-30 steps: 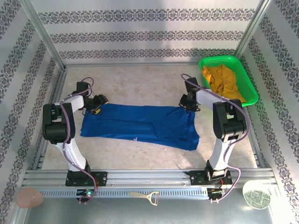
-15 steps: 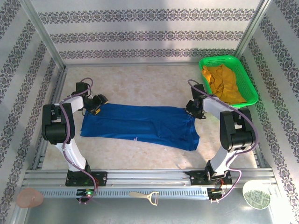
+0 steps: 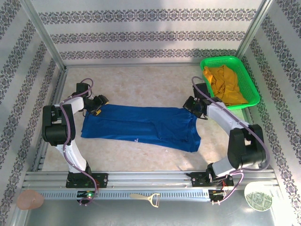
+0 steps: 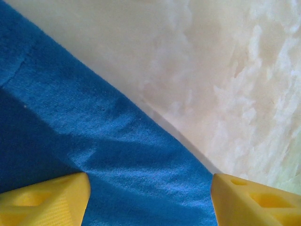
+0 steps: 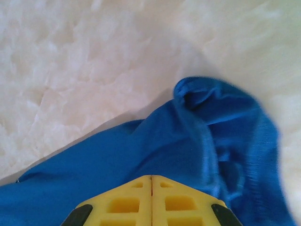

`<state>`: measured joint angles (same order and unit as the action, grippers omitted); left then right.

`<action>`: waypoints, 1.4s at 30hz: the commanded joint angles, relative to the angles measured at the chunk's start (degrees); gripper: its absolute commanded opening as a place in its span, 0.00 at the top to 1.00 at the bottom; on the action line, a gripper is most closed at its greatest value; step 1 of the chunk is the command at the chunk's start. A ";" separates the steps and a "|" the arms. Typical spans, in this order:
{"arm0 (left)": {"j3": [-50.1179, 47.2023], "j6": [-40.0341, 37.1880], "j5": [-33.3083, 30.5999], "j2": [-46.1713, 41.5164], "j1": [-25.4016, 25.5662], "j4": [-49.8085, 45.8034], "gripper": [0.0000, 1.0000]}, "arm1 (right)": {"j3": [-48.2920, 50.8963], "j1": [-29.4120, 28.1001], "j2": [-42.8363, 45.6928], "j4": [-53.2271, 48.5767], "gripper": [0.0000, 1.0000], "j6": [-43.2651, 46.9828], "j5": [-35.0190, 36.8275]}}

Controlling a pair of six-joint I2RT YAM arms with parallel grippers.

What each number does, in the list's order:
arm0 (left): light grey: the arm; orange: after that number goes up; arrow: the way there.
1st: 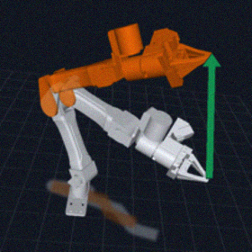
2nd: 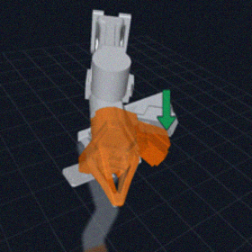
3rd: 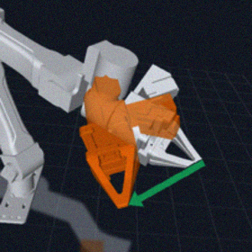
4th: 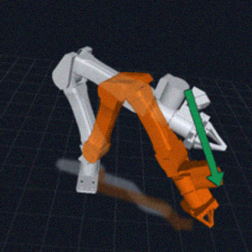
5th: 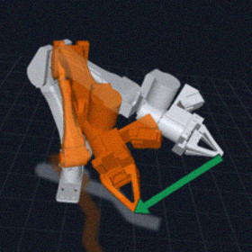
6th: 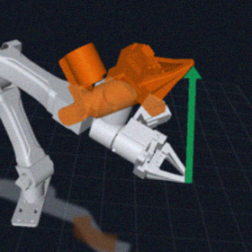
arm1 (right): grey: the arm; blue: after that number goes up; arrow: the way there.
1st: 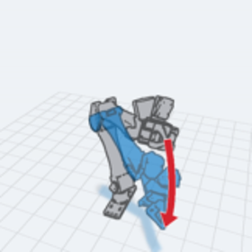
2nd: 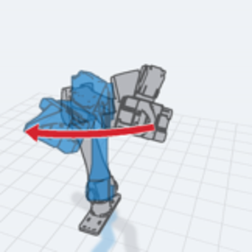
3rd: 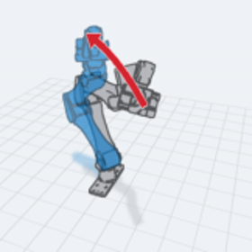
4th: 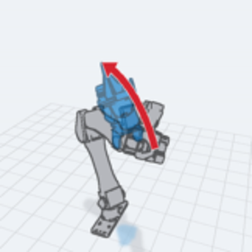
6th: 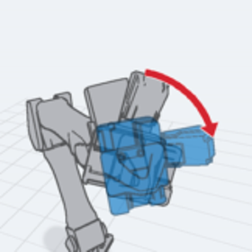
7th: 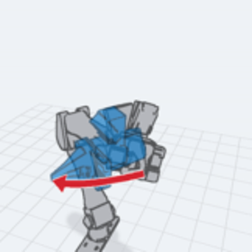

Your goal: Fold the inside-out t-shirt

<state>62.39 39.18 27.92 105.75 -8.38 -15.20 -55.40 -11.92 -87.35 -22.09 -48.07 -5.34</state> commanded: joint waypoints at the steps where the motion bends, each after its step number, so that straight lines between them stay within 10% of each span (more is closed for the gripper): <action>1: 0.21 0.55 -1.55 1.55 -1.31 -3.20 0.30 | 5.34 -0.80 -3.71 6.33 0.93 -6.95 -2.21; 15: 0.99 -0.95 -0.70 -0.52 -1.18 -4.63 0.29 | 10.73 3.92 6.44 0.95 0.84 -6.55 -4.93; 30: -3.24 0.20 2.54 -5.48 -1.02 -3.17 0.27 | 21.43 -15.85 6.00 12.44 0.86 -22.79 -8.39; 42: -5.66 2.26 -0.37 -15.01 -0.67 -3.19 0.24 | 24.39 -2.50 11.33 0.54 0.82 -20.01 -7.05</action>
<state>56.60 40.21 29.34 93.86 -8.73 -17.58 -29.91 -16.14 -76.14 -14.66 -70.39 -14.61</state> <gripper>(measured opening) 0.757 0.177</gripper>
